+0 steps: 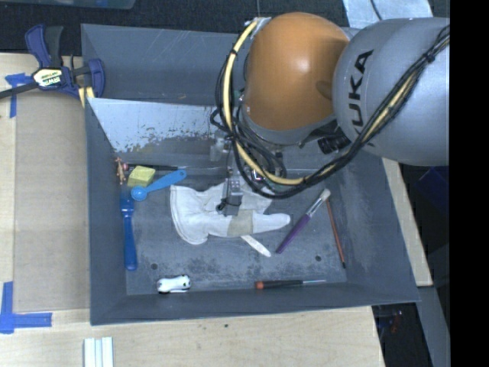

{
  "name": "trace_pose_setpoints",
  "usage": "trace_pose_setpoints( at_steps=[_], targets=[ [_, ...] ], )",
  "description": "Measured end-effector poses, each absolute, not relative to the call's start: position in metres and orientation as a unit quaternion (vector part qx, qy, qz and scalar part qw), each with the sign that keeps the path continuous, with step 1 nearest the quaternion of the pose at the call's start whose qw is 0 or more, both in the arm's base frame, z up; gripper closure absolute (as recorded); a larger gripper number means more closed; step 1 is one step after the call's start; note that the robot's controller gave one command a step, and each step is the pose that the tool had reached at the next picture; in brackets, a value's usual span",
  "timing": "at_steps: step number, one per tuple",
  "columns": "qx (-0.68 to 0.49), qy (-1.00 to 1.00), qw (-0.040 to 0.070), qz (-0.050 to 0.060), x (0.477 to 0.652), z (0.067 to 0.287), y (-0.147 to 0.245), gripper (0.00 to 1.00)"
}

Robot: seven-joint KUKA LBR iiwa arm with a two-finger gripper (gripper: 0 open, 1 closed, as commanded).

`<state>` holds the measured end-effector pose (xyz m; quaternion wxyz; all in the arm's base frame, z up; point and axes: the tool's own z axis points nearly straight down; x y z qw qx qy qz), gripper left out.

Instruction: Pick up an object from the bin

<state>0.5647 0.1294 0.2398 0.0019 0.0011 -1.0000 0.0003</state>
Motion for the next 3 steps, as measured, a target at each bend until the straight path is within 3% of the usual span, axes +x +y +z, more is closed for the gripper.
trace_pose_setpoints(
  at_steps=[1,2,3],
  targets=[
    [0.0,-1.0,-0.002,0.0,0.566,0.244,0.129,0.0],
    [-0.013,-1.0,-0.004,-0.001,0.611,0.12,0.099,0.0],
    [0.1,-0.995,-0.005,-0.001,0.626,0.071,0.055,0.0]
  ],
)
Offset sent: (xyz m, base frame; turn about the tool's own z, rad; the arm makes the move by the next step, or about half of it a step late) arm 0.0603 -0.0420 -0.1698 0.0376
